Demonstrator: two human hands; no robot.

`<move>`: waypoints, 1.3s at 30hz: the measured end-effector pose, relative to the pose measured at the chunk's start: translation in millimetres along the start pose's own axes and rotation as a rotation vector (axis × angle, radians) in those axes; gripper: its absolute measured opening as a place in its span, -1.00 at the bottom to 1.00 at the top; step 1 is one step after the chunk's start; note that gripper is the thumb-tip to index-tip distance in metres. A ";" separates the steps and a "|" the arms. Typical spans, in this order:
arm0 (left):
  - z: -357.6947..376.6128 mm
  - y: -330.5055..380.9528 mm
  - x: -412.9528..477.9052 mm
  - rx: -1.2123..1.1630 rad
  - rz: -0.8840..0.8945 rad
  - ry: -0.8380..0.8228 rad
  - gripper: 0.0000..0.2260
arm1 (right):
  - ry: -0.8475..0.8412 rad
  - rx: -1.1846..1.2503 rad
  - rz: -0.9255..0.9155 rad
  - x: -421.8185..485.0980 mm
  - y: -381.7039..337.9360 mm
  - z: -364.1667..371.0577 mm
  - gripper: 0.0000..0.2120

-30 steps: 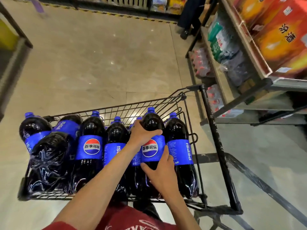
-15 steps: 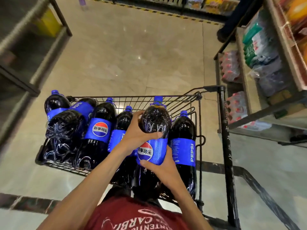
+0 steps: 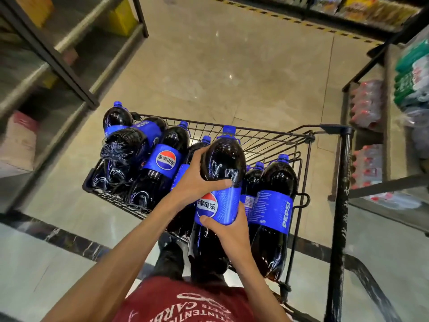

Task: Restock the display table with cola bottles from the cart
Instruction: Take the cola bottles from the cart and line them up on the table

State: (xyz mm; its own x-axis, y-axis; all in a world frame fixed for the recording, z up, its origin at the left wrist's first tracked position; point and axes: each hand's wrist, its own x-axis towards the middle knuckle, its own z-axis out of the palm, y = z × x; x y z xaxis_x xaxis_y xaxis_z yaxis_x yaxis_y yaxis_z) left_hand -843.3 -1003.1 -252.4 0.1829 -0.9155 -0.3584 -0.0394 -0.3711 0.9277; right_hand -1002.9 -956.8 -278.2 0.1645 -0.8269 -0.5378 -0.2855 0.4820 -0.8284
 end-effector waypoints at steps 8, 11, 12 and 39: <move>-56.1 -0.1 -41.5 -0.137 0.132 0.229 -0.08 | -0.093 -0.243 -0.127 -11.3 -26.1 44.4 -0.14; -92.7 -6.1 -64.9 -0.185 0.167 0.332 -0.02 | -0.153 -0.289 -0.218 -17.4 -34.9 77.2 -0.11; -106.8 -8.5 -73.2 -0.191 0.173 0.365 -0.01 | -0.173 -0.310 -0.233 -20.7 -37.3 90.2 -0.10; -431.6 -112.4 -322.5 -0.270 0.170 1.193 -0.02 | -0.968 -0.616 -0.509 -135.4 -52.6 468.9 -0.10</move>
State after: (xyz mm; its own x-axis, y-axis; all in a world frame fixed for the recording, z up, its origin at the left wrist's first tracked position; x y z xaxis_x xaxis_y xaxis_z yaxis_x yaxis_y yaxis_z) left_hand -473.8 -599.0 -196.2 0.9824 -0.1818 -0.0436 0.0279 -0.0880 0.9957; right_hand -567.4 -734.3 -235.3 0.9357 -0.2019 -0.2895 -0.3362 -0.2603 -0.9051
